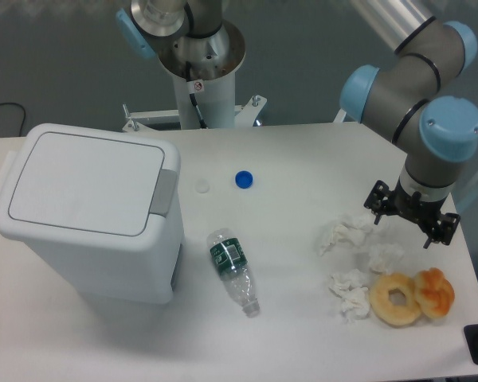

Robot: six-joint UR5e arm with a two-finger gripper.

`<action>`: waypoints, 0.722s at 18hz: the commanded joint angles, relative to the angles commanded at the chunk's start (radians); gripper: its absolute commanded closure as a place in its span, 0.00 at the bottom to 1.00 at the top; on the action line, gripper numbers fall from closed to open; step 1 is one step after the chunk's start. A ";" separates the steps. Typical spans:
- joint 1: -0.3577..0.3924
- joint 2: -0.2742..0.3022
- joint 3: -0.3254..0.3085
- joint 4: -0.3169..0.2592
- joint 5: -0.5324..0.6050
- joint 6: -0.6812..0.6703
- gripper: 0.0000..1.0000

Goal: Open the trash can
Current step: 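Lift the gripper up from above the tissues toward the trash can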

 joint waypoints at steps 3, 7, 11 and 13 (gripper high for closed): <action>-0.003 0.008 -0.017 0.005 -0.003 0.000 0.00; -0.020 0.009 -0.017 0.006 0.002 -0.008 0.00; -0.026 0.032 -0.028 0.002 0.017 -0.011 0.00; -0.043 0.051 -0.052 0.006 0.031 -0.069 0.00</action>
